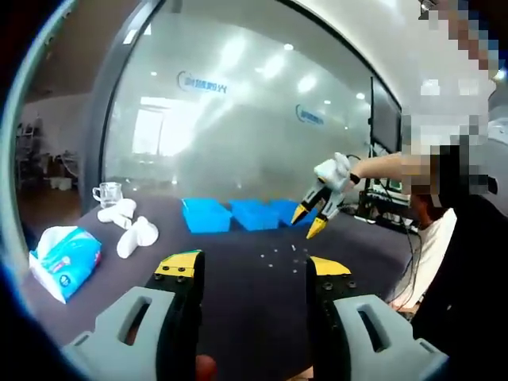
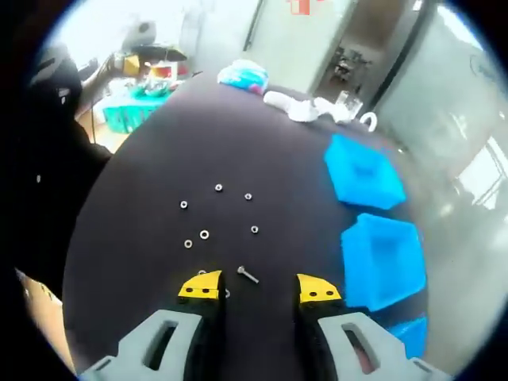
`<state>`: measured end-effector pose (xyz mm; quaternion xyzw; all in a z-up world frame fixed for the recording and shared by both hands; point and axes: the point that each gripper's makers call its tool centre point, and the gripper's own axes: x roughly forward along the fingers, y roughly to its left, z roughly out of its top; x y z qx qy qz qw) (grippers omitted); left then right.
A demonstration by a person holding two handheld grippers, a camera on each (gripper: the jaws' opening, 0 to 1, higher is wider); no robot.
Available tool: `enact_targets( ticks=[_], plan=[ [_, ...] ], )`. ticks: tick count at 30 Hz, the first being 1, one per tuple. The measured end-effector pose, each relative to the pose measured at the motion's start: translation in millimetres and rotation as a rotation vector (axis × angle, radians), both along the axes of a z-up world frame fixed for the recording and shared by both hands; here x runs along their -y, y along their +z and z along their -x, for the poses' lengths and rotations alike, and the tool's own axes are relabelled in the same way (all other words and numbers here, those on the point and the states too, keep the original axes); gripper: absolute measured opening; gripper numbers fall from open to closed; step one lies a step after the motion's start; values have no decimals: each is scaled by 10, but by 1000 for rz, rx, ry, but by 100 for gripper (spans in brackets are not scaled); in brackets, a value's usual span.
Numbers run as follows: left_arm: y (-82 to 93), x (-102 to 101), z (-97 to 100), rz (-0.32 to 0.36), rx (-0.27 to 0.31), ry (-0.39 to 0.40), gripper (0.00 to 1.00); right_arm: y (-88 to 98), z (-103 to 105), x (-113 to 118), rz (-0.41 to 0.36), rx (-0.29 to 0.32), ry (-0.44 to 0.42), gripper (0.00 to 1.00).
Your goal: Sort the screws, nuts, and washers into the corresponding bins
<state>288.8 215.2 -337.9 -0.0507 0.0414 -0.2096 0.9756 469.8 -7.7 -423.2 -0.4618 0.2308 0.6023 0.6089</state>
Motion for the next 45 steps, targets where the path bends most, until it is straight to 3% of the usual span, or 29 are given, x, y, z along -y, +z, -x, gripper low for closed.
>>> enact_targets(
  ticks=[8,12,22,27,29,45],
  plan=[
    [-17,-21,-14,5,-6,22,51,-169,82,10,131,-4,103,30],
    [-25,-17,-36,7,-8,26,51,-244,69,24,215,40,195,30],
    [-37,23,-81,-24,-21,8,52,-287,-33,-91,254,81,284,26],
    [-20,45,-83,-40,-20,-11,52,-337,-14,-97,303,114,366,24],
    [-10,51,-83,-40,-19,-16,52,-348,-21,-132,304,156,422,23],
    [15,48,-68,-37,-12,-27,52,-493,-17,-70,358,95,464,12]
  ],
)
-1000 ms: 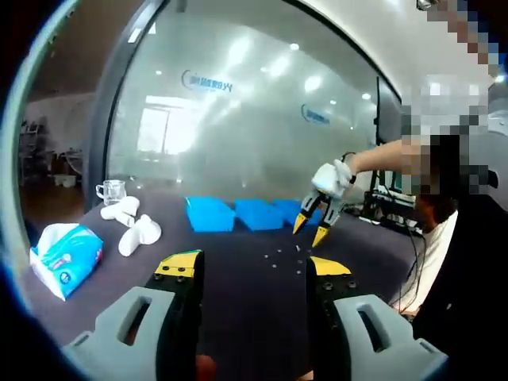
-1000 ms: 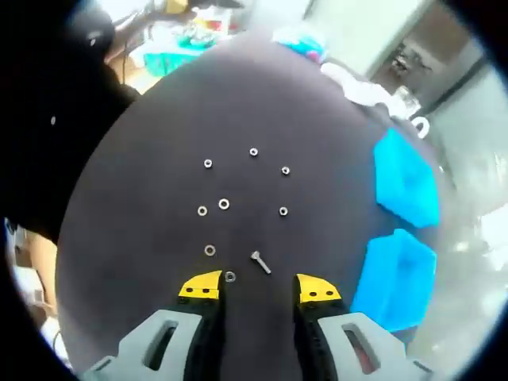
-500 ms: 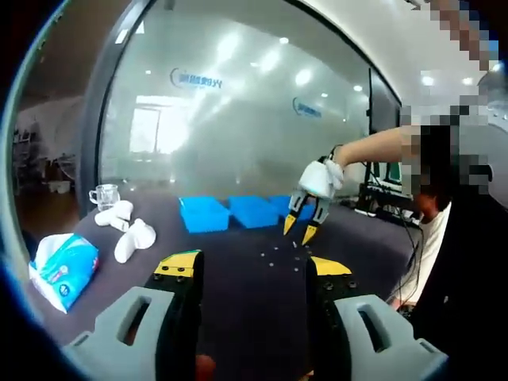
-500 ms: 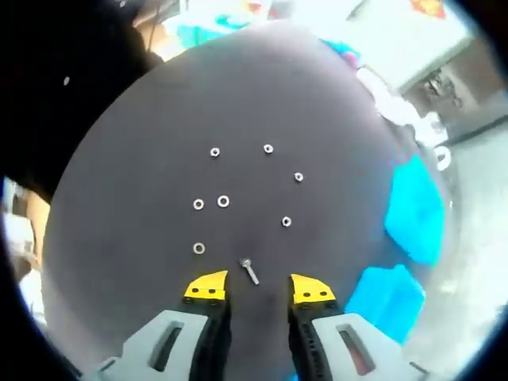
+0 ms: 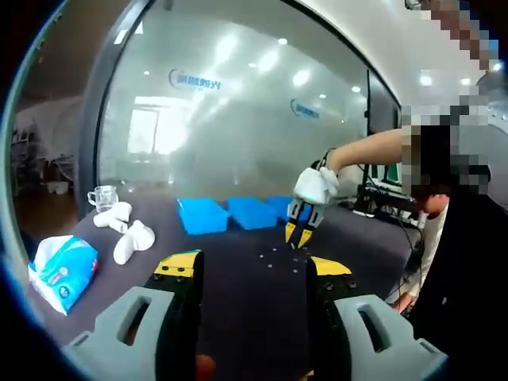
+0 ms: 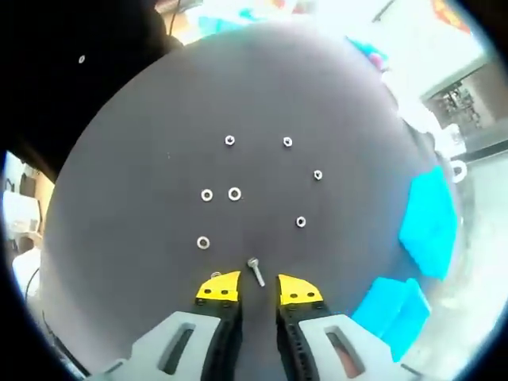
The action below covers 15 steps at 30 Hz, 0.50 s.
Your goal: Sort the screws, nuts, and washers into the corresponding bins
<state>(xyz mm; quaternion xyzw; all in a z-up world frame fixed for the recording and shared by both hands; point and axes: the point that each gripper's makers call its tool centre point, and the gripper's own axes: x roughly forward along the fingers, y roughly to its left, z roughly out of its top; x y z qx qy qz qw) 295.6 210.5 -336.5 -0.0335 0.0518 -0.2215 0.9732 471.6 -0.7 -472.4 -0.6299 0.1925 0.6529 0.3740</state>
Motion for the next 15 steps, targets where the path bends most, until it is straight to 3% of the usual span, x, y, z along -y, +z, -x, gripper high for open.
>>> enact_targets(
  ticks=[15],
  plan=[
    [-3,-40,-1,5,-3,12,52,-32,95,43,60,-72,-3,0]
  ],
)
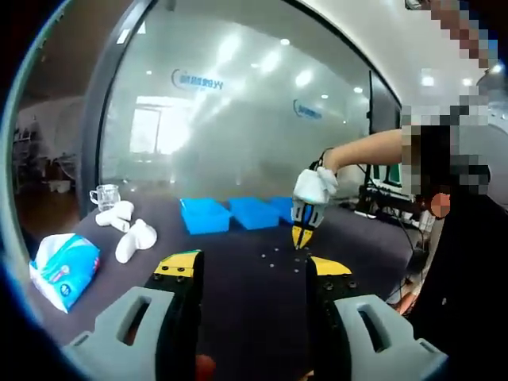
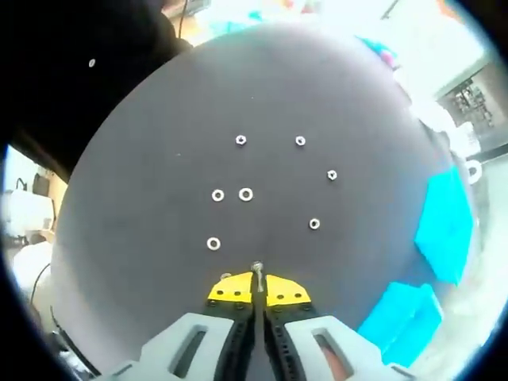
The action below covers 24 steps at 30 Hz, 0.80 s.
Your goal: Sort the screws, nuts, and washers into the corresponding bins
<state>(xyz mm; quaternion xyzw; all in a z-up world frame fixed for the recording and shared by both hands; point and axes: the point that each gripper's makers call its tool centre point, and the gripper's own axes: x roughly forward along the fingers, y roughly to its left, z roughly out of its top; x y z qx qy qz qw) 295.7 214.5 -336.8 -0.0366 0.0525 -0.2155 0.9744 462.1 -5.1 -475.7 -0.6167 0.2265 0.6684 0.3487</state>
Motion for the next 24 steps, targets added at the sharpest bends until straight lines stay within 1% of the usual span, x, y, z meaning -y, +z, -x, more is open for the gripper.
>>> enact_targets(
  ticks=[2,5,7,10,12,14,17,19,20,21,23,24],
  plan=[
    [5,-6,-2,2,1,1,52,4,16,16,-3,-14,-59,0],
    [9,-8,-2,3,2,0,52,6,7,13,-14,-7,-62,0],
    [11,-13,-2,4,3,0,52,18,7,17,-29,-9,-91,0],
    [16,-12,-6,9,4,-3,52,50,38,67,-38,-35,-172,0],
    [22,1,-12,9,6,-9,52,82,51,76,-49,-34,-176,0],
    [35,15,-24,11,9,-16,52,126,76,72,-77,-39,-201,0],
    [49,37,-46,18,15,-26,52,211,133,43,-142,-69,-266,0],
    [55,53,-57,23,19,-33,52,293,165,34,-199,-83,-307,0],
    [58,66,-62,26,21,-39,52,341,179,22,-237,-89,-328,0],
    [61,80,-68,28,23,-45,52,414,196,3,-294,-98,-364,0],
    [67,106,-81,27,26,-56,52,537,238,-18,-384,-116,-412,0],
    [73,116,-88,28,29,-62,52,606,243,-21,-435,-111,-436,0]
  ],
)
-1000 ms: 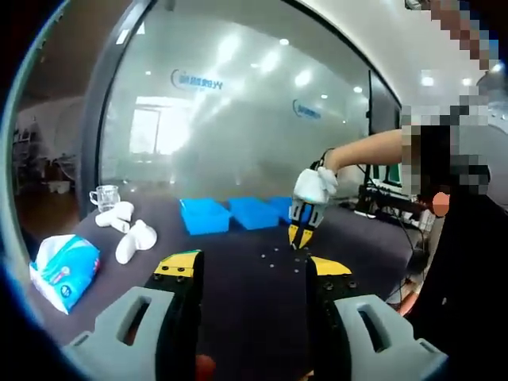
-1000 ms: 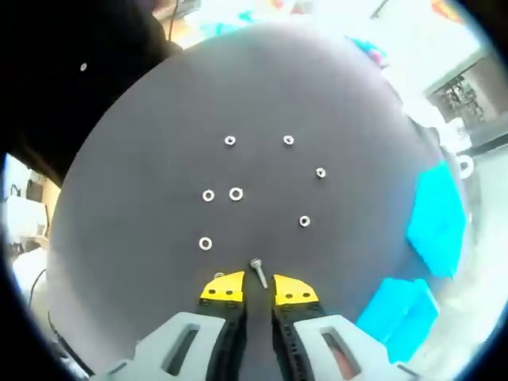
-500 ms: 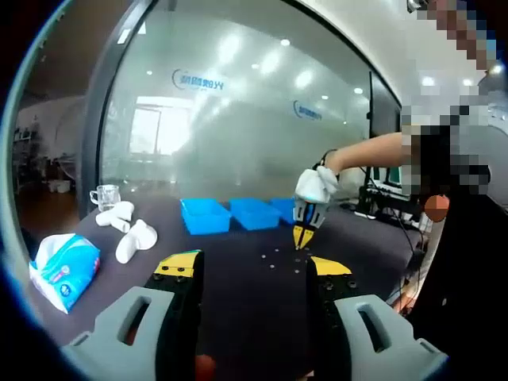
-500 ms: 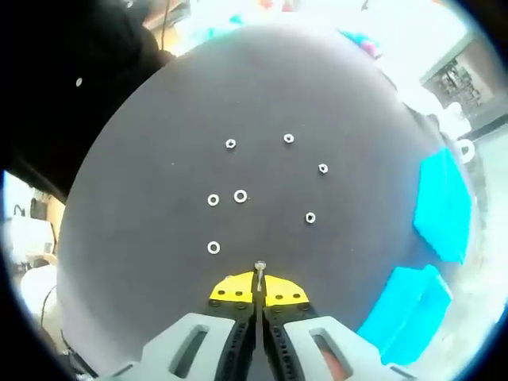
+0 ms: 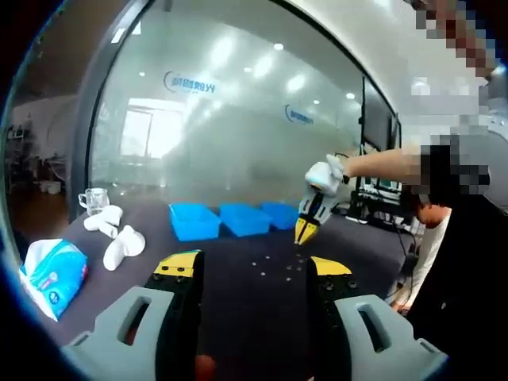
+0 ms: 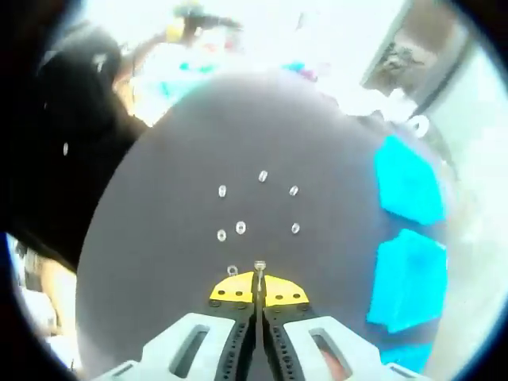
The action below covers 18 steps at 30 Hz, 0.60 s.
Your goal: Sort the screws, nuts, and washers into the corresponding bins
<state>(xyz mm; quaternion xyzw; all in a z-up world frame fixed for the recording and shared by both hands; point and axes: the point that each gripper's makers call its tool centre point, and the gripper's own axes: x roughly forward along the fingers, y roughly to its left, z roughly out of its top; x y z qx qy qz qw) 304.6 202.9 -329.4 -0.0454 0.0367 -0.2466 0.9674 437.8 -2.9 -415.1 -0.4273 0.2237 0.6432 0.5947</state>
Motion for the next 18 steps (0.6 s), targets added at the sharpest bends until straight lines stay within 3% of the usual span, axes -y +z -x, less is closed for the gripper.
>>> enact_targets(
  ticks=[7,11,18],
  plan=[
    [65,43,-45,2,19,-31,52,310,112,226,-221,47,-202,0],
    [103,80,-56,6,35,-48,52,338,277,468,-364,41,-340,0],
    [73,140,-74,4,31,-68,52,317,481,896,-539,109,-540,0]
  ],
)
